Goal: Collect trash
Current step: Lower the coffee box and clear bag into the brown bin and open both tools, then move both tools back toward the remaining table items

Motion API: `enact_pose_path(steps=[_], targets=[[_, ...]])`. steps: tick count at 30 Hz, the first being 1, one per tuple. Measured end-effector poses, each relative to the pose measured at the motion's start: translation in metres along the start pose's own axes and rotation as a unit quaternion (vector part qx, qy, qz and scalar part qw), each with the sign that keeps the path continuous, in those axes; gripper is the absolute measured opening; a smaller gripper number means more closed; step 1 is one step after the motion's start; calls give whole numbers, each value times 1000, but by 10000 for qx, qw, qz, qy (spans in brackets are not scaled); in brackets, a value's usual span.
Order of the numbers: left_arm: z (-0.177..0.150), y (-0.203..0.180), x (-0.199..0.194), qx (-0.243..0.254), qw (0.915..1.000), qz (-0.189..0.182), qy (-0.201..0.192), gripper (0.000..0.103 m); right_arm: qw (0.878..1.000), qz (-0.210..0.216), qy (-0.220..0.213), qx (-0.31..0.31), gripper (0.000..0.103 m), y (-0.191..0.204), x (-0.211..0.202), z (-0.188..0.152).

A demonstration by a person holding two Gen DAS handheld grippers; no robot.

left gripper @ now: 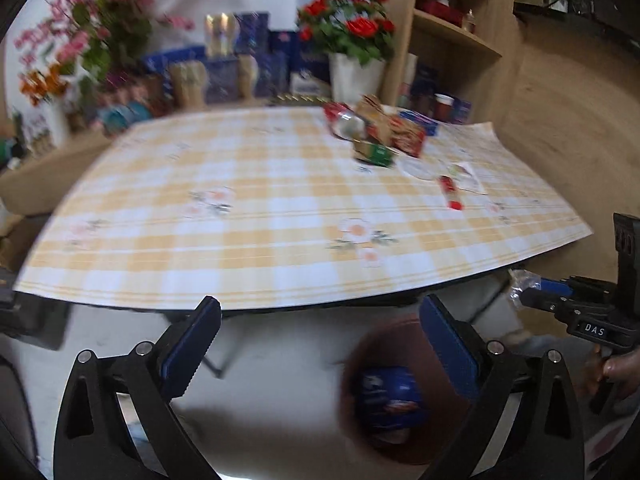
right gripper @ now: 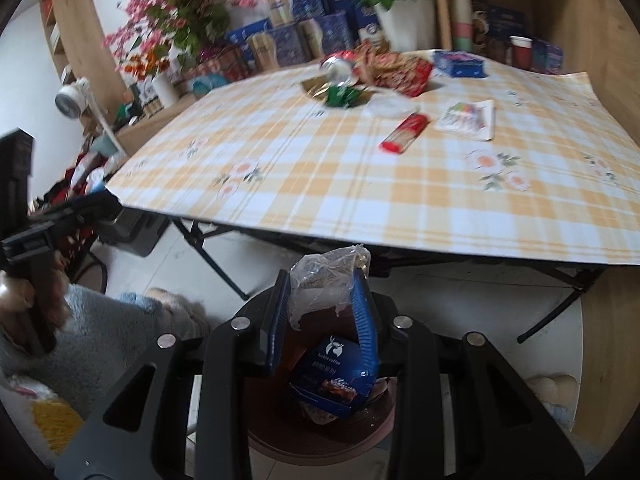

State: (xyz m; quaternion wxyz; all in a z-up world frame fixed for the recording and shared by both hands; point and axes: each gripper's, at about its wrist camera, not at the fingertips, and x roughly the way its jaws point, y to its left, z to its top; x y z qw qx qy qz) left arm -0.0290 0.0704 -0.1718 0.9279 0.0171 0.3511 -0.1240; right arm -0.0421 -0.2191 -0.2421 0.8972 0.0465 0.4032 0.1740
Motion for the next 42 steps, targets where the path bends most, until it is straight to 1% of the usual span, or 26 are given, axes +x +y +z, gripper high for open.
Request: enact_pose_path(steps=[4, 5, 7, 9, 10, 11, 13, 21, 25, 26, 27, 29, 30, 33, 35, 42], targets=[[-22, 15, -5, 90, 9992, 370, -136, 97, 9998, 17, 206, -25, 34, 7, 18, -16], [-32, 22, -6, -37, 9988, 482, -114, 97, 9996, -10, 264, -46, 34, 8, 21, -19], [-36, 30, 2, -351, 9979, 535, -16, 97, 9989, -94, 446, -74, 34, 10, 31, -29], [-33, 38, 1, -656, 9958, 612, -170, 97, 9983, -156, 565, -57, 33, 12, 38, -31], [-31, 41, 1, -766, 9950, 602, -241, 97, 9981, -193, 582, -67, 33, 12, 39, -31], [-32, 42, 3, -790, 9951, 558, -208, 97, 9979, -230, 596, -81, 34, 13, 41, -31], [-32, 41, 7, -777, 9957, 501, -105, 97, 9976, -283, 634, -84, 34, 14, 43, -33], [-33, 34, 8, -683, 9965, 462, -101, 97, 9969, -412, 666, 73, 34, 5, 39, -36], [-33, 34, 6, -717, 9962, 472, -132, 97, 9966, -486, 666, 93, 37, 4, 39, -36], [-33, 34, 6, -719, 9962, 476, -134, 97, 9968, -475, 643, 96, 46, 4, 38, -35], [-33, 34, 6, -714, 9962, 473, -134, 97, 9969, -493, 607, 94, 66, 5, 37, -35], [-33, 34, 6, -694, 9963, 480, -134, 97, 9971, -614, 433, 68, 81, 6, 31, -33], [-33, 34, 6, -683, 9964, 480, -137, 97, 9972, -627, 396, 70, 87, 6, 30, -32], [-33, 33, 5, -658, 9966, 483, -144, 97, 9969, -709, 324, 125, 95, 3, 27, -30], [-33, 33, 5, -661, 9965, 483, -136, 97, 9965, -748, 307, 194, 97, -1, 27, -29], [-33, 33, 4, -668, 9965, 490, -138, 97, 9953, -860, 247, 358, 97, -6, 25, -28]])
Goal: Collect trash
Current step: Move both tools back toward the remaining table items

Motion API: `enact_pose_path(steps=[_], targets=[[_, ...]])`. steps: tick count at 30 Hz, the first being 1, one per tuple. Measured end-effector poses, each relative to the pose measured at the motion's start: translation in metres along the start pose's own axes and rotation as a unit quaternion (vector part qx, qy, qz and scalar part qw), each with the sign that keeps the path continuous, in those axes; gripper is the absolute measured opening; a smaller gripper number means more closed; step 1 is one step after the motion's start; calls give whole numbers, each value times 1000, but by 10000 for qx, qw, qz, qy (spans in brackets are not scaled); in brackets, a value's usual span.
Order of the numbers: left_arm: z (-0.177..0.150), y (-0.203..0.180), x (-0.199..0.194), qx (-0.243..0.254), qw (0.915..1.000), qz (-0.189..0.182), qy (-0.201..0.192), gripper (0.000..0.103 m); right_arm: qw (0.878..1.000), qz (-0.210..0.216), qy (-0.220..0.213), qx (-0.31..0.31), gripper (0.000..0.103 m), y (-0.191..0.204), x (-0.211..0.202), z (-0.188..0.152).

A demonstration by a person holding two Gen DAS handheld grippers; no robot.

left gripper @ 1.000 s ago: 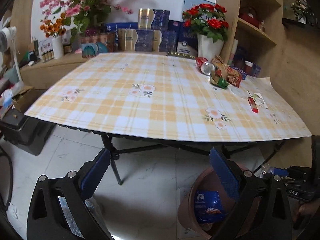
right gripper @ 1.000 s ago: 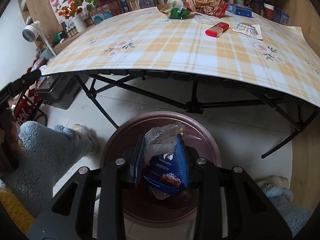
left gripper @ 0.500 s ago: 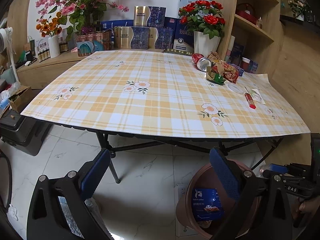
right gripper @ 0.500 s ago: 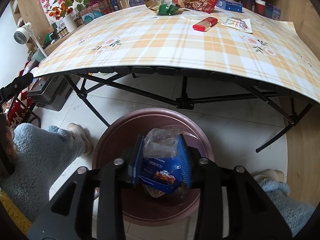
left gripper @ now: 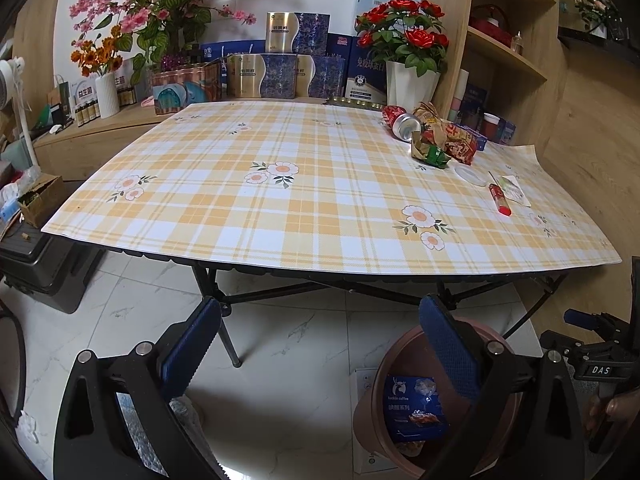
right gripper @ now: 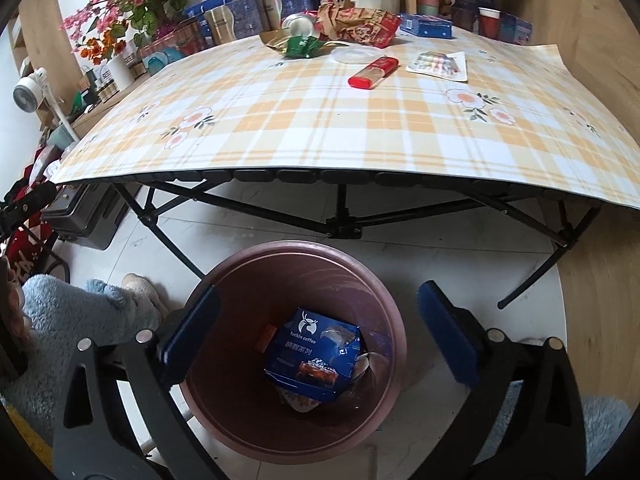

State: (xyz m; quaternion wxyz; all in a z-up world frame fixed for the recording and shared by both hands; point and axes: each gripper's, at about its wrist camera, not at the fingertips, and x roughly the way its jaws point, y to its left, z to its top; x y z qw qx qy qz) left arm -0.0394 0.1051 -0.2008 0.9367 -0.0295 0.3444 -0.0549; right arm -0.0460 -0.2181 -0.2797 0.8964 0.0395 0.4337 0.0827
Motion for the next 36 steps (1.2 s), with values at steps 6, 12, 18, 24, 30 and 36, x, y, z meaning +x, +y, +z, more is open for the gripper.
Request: enact_pose_path(steps=[6, 12, 18, 24, 30, 36], targets=[[2, 0, -5, 9, 9998, 75, -191, 97, 10000, 5, -13, 73, 97, -3, 1, 6], [5, -13, -1, 217, 9996, 47, -166, 97, 9990, 193, -265, 307, 97, -14, -16, 13], [9, -26, 1, 598, 9981, 1, -165, 97, 9989, -57, -171, 437, 97, -25, -17, 25], [25, -32, 5, 835, 9960, 166, -287, 97, 9990, -51, -300, 337, 97, -32, -23, 47], [61, -37, 16, 861, 9955, 164, -366, 97, 9985, -21, -411, 350, 97, -44, -24, 78], [100, -51, 37, 996, 9946, -63, -291, 97, 9987, 110, -393, 306, 97, -56, -19, 111]])
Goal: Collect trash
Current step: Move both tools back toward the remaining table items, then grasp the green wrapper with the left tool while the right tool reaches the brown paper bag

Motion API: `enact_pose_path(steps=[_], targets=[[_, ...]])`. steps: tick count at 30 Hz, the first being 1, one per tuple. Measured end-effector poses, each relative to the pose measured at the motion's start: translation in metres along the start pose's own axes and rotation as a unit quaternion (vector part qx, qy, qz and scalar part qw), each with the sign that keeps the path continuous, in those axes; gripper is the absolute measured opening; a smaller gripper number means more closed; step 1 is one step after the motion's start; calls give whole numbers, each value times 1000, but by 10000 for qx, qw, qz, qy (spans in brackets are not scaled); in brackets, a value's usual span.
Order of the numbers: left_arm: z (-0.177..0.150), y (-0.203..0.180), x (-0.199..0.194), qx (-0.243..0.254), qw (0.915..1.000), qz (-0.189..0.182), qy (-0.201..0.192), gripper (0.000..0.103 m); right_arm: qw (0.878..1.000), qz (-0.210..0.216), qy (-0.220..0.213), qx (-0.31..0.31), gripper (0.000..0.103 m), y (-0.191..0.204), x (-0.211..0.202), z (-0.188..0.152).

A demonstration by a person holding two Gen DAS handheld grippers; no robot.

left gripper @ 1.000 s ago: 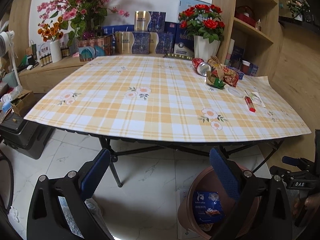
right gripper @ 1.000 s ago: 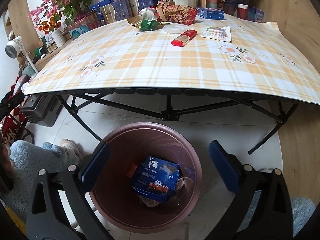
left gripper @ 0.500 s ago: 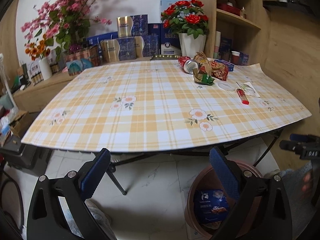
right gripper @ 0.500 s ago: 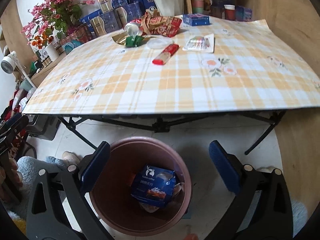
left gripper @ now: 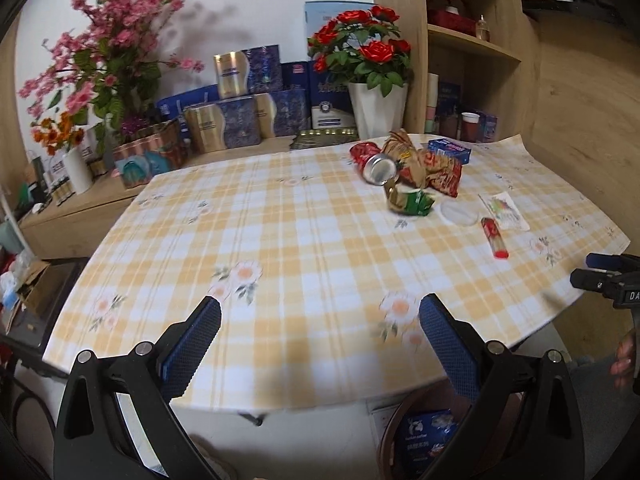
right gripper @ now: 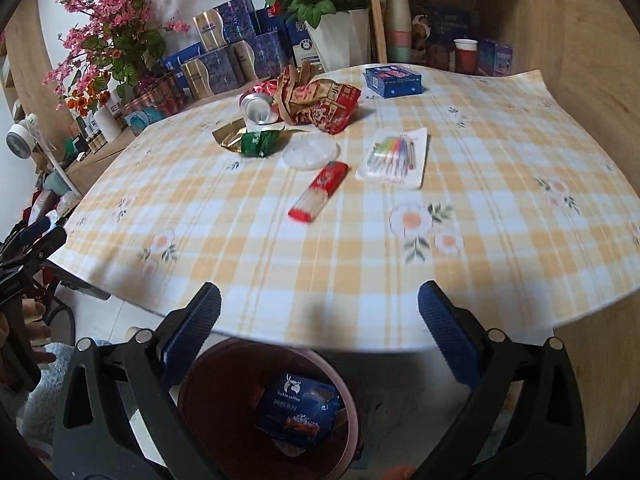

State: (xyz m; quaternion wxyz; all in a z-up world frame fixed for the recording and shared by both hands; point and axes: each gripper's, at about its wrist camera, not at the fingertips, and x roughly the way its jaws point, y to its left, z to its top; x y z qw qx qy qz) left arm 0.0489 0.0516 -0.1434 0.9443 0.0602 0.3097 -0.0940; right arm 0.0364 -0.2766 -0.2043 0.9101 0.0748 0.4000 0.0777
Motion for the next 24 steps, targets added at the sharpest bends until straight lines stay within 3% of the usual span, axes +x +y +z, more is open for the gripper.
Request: enact_pose_path(steps=[7, 13, 16, 18, 24], targets=[[44, -7, 48, -189, 9989, -353, 233, 97, 9992, -373, -84, -80, 97, -15, 18, 41], [76, -17, 114, -842, 9903, -746, 820, 97, 9988, -467, -127, 31, 97, -33, 36, 70], [87, -22, 152, -1326, 9812, -923, 1054, 92, 9989, -451, -128, 95, 97, -39, 44, 80], [92, -26, 182, -1714, 9695, -1155, 1314, 84, 9989, -436, -140, 81, 97, -43, 49, 88], [87, -25, 232, -2680, 9366, -1504, 1681, 74, 9991, -374, -123, -165, 97, -44, 62, 106]])
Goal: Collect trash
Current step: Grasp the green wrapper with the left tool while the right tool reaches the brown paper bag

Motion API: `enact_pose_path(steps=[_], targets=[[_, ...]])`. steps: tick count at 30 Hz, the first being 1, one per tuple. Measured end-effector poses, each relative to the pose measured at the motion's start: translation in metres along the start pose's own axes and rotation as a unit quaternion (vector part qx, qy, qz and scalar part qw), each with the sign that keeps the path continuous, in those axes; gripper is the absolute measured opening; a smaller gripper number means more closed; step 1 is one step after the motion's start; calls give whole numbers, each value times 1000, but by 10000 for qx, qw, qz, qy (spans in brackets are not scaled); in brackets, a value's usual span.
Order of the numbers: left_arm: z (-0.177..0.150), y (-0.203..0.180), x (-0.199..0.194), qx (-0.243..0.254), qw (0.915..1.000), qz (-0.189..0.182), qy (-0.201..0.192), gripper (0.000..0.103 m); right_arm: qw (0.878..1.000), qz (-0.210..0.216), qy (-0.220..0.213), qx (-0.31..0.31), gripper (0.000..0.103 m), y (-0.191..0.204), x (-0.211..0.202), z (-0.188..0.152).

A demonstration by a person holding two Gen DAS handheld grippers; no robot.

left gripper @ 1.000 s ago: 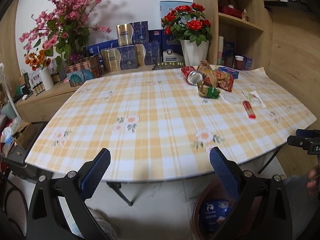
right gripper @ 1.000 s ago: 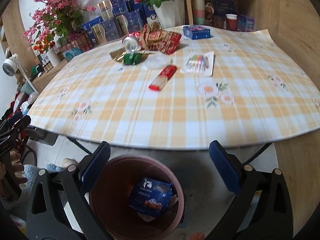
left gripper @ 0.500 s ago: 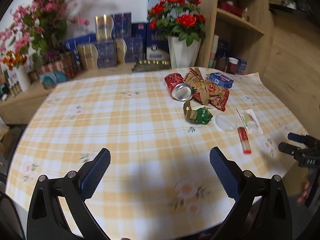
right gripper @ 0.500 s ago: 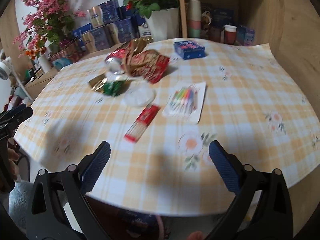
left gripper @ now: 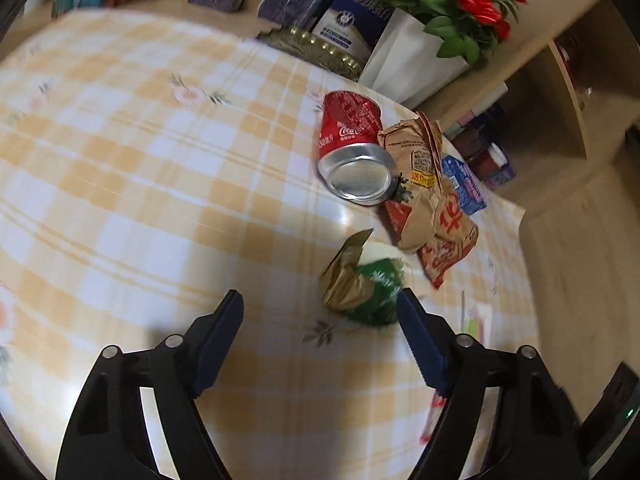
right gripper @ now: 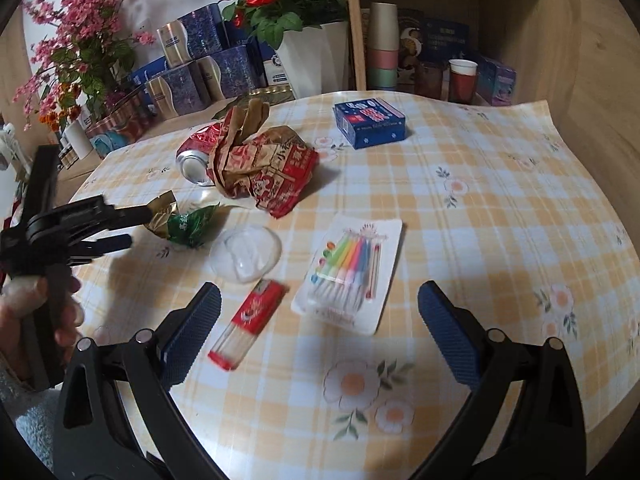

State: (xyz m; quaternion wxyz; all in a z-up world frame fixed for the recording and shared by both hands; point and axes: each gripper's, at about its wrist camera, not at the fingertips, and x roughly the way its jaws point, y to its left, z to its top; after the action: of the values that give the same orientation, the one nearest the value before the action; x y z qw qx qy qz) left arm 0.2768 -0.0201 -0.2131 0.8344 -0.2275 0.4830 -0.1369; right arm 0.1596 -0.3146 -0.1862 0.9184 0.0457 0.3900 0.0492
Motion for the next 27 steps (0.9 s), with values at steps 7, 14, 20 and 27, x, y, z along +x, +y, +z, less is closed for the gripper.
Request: enact_pose_path(steps=[7, 14, 20, 27], targets=[[7, 2, 16, -182, 9990, -406, -58, 17, 9997, 141, 118, -169, 97, 2, 16, 20], [6, 4, -29, 105, 9987, -396, -316, 11, 9966, 319, 90, -749, 97, 31, 40, 64], [6, 16, -76, 302, 9971, -299, -634, 11, 9803, 107, 404, -1929, 97, 82, 96, 96], [-5, 48, -110, 58, 9962, -196, -848, 11, 9658, -153, 747, -2478, 97, 113, 151, 112]])
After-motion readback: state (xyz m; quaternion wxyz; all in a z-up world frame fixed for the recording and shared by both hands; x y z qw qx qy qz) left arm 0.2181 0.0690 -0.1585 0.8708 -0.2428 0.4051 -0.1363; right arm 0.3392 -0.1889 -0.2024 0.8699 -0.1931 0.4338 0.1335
